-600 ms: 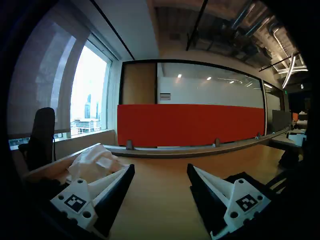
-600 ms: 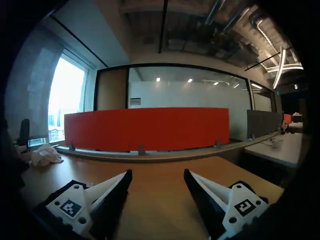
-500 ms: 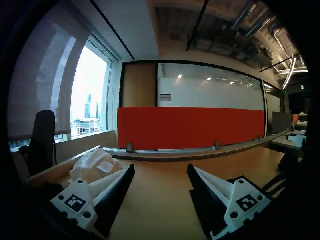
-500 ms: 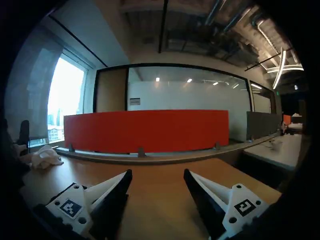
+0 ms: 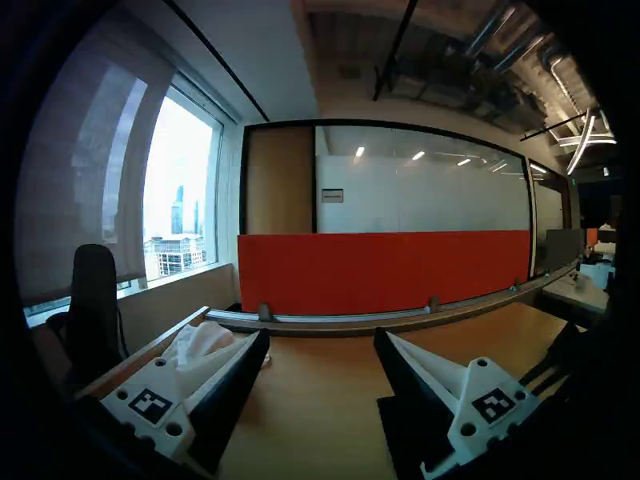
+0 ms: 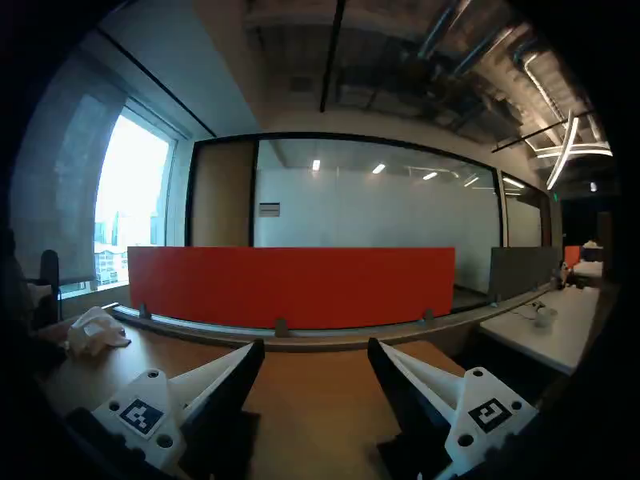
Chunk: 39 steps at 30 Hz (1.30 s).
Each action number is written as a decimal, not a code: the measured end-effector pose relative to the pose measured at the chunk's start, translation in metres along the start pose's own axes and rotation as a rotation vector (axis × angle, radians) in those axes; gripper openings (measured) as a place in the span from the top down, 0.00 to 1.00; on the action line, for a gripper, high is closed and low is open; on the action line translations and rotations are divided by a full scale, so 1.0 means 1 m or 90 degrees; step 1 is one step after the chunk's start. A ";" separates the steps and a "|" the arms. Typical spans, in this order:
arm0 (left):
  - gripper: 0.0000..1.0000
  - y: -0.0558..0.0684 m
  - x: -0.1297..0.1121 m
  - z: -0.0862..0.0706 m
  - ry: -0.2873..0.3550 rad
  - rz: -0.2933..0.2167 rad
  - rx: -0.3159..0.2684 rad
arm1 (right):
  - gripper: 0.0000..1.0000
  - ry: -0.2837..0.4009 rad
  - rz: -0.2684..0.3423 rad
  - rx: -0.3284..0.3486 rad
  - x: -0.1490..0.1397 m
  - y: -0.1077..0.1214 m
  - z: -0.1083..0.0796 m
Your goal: Fold towel
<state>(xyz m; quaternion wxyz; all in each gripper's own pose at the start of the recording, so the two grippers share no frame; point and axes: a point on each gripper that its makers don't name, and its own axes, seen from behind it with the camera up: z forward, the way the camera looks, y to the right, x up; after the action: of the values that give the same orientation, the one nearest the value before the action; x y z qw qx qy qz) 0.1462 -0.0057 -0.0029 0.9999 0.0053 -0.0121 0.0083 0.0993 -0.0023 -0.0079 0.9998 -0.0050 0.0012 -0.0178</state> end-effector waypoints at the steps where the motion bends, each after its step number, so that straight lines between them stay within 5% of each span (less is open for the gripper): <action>1: 0.03 0.000 0.002 -0.001 -0.002 0.000 -0.001 | 0.00 0.001 -0.001 0.000 0.003 0.000 -0.001; 17: 0.03 0.015 0.011 -0.008 -0.055 0.038 -0.063 | 0.00 -0.045 -0.053 0.053 0.011 -0.020 -0.006; 39: 0.03 0.057 -0.017 -0.024 -0.140 0.077 -0.206 | 0.00 -0.148 -0.130 0.240 -0.018 -0.074 -0.020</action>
<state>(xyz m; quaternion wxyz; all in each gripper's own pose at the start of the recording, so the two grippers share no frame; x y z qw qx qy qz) 0.1291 0.0510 -0.0271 0.9780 -0.1552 -0.1226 0.0657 0.0784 -0.0762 -0.0270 0.9695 0.1798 -0.1175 -0.1180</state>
